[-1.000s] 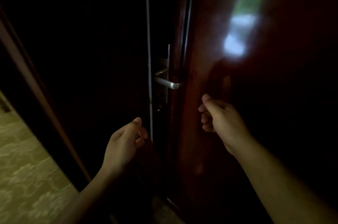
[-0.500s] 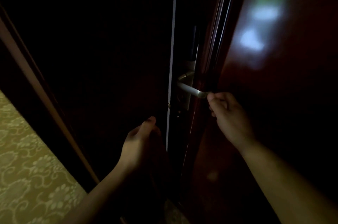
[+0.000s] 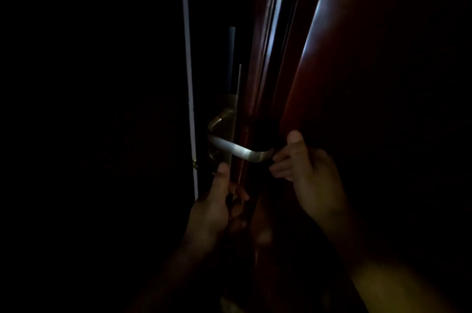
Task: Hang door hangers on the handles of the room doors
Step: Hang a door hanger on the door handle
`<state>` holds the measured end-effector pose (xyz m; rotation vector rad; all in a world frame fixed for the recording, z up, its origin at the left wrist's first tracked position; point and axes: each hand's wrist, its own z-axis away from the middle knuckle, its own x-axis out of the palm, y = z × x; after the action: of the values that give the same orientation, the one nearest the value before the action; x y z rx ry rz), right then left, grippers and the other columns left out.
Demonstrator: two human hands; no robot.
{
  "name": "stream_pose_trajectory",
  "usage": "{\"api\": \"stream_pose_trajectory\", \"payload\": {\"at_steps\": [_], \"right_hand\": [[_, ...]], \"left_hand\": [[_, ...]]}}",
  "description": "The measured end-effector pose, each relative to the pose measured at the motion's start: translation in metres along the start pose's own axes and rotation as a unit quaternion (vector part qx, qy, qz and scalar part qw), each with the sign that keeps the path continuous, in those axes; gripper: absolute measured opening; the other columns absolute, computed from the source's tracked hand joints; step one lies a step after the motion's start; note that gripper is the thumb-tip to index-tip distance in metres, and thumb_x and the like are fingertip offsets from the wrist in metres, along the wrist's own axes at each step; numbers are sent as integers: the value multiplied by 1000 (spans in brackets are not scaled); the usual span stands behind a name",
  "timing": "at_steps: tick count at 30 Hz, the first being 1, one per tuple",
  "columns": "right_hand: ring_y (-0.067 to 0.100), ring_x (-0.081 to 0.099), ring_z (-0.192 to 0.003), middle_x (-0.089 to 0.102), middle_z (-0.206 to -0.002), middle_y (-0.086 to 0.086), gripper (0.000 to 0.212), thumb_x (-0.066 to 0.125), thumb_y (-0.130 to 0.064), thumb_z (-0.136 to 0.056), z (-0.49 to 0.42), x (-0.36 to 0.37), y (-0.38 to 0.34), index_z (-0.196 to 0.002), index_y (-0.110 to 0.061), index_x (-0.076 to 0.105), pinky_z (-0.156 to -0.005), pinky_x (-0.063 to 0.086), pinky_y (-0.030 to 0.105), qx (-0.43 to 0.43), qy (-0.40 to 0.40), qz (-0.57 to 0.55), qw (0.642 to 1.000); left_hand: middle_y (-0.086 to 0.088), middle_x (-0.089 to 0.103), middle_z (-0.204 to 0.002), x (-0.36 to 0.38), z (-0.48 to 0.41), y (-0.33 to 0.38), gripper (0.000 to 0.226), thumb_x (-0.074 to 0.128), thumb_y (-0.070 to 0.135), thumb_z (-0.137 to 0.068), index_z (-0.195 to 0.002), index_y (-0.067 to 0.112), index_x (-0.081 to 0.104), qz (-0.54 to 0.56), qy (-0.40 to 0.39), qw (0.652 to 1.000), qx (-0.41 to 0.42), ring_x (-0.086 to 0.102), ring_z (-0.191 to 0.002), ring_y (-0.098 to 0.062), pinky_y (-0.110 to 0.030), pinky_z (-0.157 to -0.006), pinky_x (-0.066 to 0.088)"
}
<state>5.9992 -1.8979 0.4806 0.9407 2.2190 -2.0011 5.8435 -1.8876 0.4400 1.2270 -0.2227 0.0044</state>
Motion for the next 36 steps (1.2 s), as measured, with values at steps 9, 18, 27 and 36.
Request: {"api": "stream_pose_trajectory", "payload": {"at_steps": [9, 18, 27, 36], "right_hand": [[7, 71, -77, 75, -78, -10, 76, 21, -89, -72, -4, 6, -2, -72, -33, 72, -81, 57, 44, 42, 17, -38, 998], [3, 70, -79, 75, -83, -10, 90, 17, -96, -64, -5, 14, -1, -81, -28, 73, -78, 57, 41, 48, 58, -41, 996], [14, 70, -80, 74, -80, -4, 78, 19, -90, -68, -13, 16, -2, -69, -30, 68, -81, 55, 48, 48, 92, -36, 994], [21, 69, -92, 74, -94, -1, 99, 13, -98, -63, -37, 15, 9, -94, -25, 73, -87, 53, 49, 33, 95, -23, 995]], "left_hand": [[5, 62, -53, 16, -7, 7, 75, 24, 85, -63, -55, 23, 65, -19, 27, 998, 45, 63, -52, -11, -34, -59, 54], [7, 49, -43, 18, -15, 13, 73, 13, 75, -72, -52, 26, 64, -40, -47, 996, 63, 55, -43, -5, -29, -53, 52], [5, 45, -42, 23, -23, 20, 75, 12, 80, -61, -48, 26, 62, -25, -60, 997, 45, 46, -35, -7, -29, -55, 49], [3, 41, -44, 40, -41, 33, 75, 15, 72, -83, -67, 11, 57, 3, -69, 997, 23, 36, -31, -10, -28, -51, 41]]}}
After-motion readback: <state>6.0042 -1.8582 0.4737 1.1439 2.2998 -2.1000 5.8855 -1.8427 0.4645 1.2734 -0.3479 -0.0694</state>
